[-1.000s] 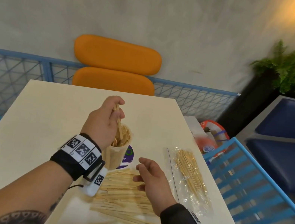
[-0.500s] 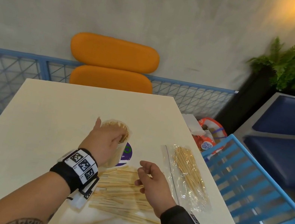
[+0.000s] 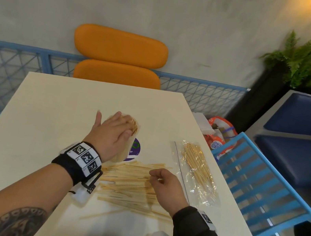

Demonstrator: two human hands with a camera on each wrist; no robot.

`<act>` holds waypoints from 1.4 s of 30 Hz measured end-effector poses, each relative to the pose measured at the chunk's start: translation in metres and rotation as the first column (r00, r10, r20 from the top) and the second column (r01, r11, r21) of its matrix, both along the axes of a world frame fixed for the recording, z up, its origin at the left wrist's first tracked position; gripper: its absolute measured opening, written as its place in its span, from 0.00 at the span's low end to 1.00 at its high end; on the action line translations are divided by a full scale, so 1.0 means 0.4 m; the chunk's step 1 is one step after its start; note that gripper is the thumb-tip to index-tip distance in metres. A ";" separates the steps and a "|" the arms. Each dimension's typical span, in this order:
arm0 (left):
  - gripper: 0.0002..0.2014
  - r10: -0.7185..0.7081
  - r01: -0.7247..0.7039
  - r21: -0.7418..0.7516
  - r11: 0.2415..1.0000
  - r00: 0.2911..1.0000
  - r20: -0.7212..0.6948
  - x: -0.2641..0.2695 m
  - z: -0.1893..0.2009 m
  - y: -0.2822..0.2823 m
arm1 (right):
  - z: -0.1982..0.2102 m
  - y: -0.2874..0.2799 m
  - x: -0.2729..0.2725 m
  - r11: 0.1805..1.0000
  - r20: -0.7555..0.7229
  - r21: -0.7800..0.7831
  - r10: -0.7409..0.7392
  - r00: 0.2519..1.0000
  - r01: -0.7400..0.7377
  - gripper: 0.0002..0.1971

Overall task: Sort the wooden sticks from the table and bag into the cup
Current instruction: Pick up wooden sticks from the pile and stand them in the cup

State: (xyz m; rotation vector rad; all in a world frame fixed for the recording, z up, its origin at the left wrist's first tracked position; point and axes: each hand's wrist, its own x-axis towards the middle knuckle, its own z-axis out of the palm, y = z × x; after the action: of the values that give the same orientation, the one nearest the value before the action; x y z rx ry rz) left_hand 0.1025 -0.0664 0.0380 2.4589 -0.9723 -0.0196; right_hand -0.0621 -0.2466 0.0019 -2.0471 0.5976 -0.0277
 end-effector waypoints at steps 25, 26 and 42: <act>0.12 0.208 -0.417 -0.427 0.803 0.866 -0.455 -0.243 -0.124 0.131 | -0.038 0.069 -0.058 0.703 -0.313 -0.607 0.218 0.924 -0.371 0.11; 0.11 0.206 -0.434 -0.431 0.791 0.853 -0.480 -0.245 -0.118 0.128 | -0.024 0.065 -0.055 0.762 -0.283 -0.563 0.186 0.941 -0.320 0.11; 0.15 -0.253 -0.631 -0.422 0.651 0.343 -0.905 -0.304 -0.082 -0.037 | 0.056 0.113 -0.046 0.988 0.070 0.147 0.028 0.997 -0.038 0.06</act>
State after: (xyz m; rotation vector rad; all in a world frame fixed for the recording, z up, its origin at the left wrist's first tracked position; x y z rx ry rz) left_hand -0.0191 -0.0814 0.0052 1.3010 -0.0051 -0.7347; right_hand -0.0805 -0.2016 0.0244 -1.9038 0.5089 -0.0322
